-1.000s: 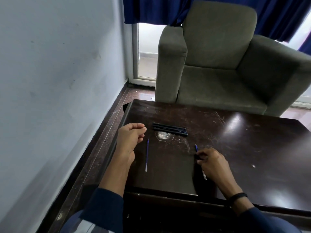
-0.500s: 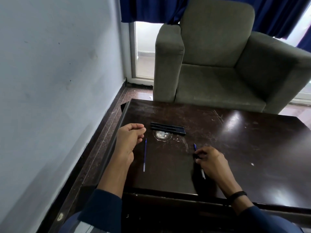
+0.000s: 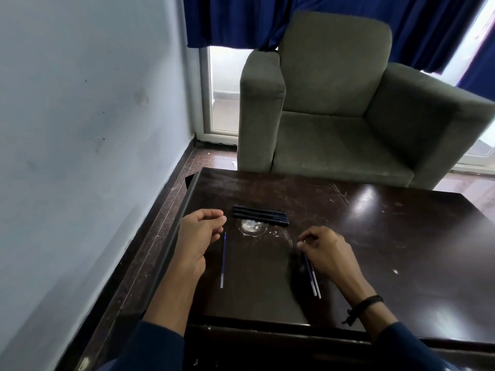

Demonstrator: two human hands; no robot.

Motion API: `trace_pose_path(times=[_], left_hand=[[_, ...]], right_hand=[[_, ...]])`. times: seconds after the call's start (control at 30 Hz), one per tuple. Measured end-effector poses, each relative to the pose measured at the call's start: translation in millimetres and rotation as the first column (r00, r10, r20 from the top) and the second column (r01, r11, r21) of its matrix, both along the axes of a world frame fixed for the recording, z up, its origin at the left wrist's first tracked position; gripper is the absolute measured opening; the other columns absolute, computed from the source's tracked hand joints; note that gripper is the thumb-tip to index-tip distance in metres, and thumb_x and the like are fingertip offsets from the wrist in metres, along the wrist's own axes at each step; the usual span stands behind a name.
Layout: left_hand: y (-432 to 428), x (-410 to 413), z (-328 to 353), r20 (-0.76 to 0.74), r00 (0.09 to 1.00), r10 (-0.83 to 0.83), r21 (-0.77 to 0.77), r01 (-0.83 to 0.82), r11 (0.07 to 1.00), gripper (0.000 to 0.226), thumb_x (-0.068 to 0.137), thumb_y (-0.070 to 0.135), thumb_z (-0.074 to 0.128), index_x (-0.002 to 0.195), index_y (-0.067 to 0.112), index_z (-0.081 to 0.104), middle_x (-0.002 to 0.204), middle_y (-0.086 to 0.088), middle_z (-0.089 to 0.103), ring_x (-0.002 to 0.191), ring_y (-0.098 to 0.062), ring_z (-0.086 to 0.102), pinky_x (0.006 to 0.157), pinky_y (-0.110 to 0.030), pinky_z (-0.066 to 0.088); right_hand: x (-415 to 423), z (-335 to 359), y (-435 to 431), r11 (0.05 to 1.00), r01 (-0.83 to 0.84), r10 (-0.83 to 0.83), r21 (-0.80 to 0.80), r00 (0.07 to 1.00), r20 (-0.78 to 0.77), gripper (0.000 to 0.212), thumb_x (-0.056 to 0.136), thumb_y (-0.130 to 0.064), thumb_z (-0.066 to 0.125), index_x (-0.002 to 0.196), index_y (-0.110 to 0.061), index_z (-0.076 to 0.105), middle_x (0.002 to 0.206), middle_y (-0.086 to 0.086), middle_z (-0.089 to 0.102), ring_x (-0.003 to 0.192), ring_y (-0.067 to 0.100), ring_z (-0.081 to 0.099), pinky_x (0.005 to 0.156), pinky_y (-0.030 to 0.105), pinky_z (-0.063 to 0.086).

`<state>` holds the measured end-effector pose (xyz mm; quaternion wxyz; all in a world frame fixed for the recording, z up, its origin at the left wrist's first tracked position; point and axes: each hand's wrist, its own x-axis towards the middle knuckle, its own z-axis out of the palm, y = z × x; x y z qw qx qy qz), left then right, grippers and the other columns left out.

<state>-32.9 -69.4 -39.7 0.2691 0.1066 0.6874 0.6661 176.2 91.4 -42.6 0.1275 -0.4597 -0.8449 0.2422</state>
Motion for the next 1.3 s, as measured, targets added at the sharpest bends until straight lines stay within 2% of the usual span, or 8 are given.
trace_pose_path(times=[0.17, 0.37, 0.57, 0.97, 1.17, 1.3], left_hand=[[4.0, -1.2, -2.8, 0.010, 1.000, 0.002, 0.005, -0.002, 1.000, 0.014, 0.089, 0.003, 0.072, 0.097, 0.014, 0.074, 0.096, -0.009, 0.076, 0.082, -0.016, 0.068, 0.072, -0.026, 0.056], [3.7, -0.1, -5.6, 0.015, 1.000, -0.010, 0.002, 0.010, 1.000, 0.013, 0.088, 0.002, 0.073, 0.096, 0.012, 0.074, 0.095, -0.011, 0.075, 0.079, -0.015, 0.067, 0.071, -0.026, 0.055], [6.1, 1.3, -6.1, 0.004, 1.000, -0.016, -0.006, 0.016, 1.000, 0.014, 0.088, 0.001, 0.072, 0.096, 0.012, 0.074, 0.094, -0.011, 0.076, 0.080, -0.016, 0.068, 0.072, -0.027, 0.055], [7.5, 1.3, -9.9, 0.003, 1.000, -0.024, -0.017, 0.024, 1.000, 0.014, 0.088, 0.003, 0.073, 0.096, 0.014, 0.075, 0.095, -0.011, 0.076, 0.080, -0.016, 0.068, 0.071, -0.028, 0.054], [6.9, 1.2, -9.5, -0.008, 1.000, -0.021, -0.024, 0.021, 0.999, 0.014, 0.088, 0.004, 0.073, 0.097, 0.014, 0.075, 0.096, -0.011, 0.076, 0.081, -0.016, 0.069, 0.071, -0.027, 0.055], [7.0, 0.8, -9.7, -0.002, 1.000, -0.017, -0.029, 0.017, 0.999, 0.014, 0.087, 0.004, 0.074, 0.096, 0.014, 0.075, 0.095, -0.010, 0.076, 0.079, -0.015, 0.068, 0.070, -0.027, 0.055]], right_hand=[[-2.2, -2.4, 0.6, 1.000, 0.017, -0.016, 0.011, 0.998, -0.067, 0.006, 0.093, -0.032, 0.070, 0.098, -0.032, 0.073, 0.100, -0.012, 0.066, 0.087, 0.006, 0.060, 0.065, 0.018, 0.041], [-3.9, 1.1, 0.3, 1.000, 0.019, -0.017, 0.012, 0.995, -0.095, 0.007, 0.091, -0.033, 0.071, 0.098, -0.032, 0.073, 0.100, -0.012, 0.067, 0.087, 0.008, 0.061, 0.068, 0.020, 0.042], [-2.7, 0.0, 2.9, 1.000, -0.009, 0.009, 0.007, 0.997, -0.076, 0.009, 0.092, -0.035, 0.071, 0.100, -0.033, 0.071, 0.099, -0.013, 0.065, 0.089, 0.008, 0.060, 0.061, 0.008, 0.035], [-4.1, -4.7, 3.9, 0.999, -0.046, 0.046, 0.003, 0.996, -0.078, 0.010, 0.092, -0.035, 0.072, 0.102, -0.034, 0.070, 0.094, -0.015, 0.065, 0.087, 0.005, 0.062, 0.062, 0.011, 0.039], [-4.1, -6.3, 3.8, 0.999, -0.042, 0.040, -0.015, 0.996, -0.083, 0.013, 0.091, -0.036, 0.073, 0.103, -0.033, 0.071, 0.092, -0.017, 0.065, 0.086, 0.003, 0.062, 0.066, 0.018, 0.046], [-3.9, -6.8, 3.8, 0.999, -0.050, 0.048, -0.015, 0.996, -0.077, 0.013, 0.091, -0.036, 0.073, 0.104, -0.032, 0.071, 0.091, -0.018, 0.064, 0.082, 0.000, 0.061, 0.063, 0.015, 0.045]])
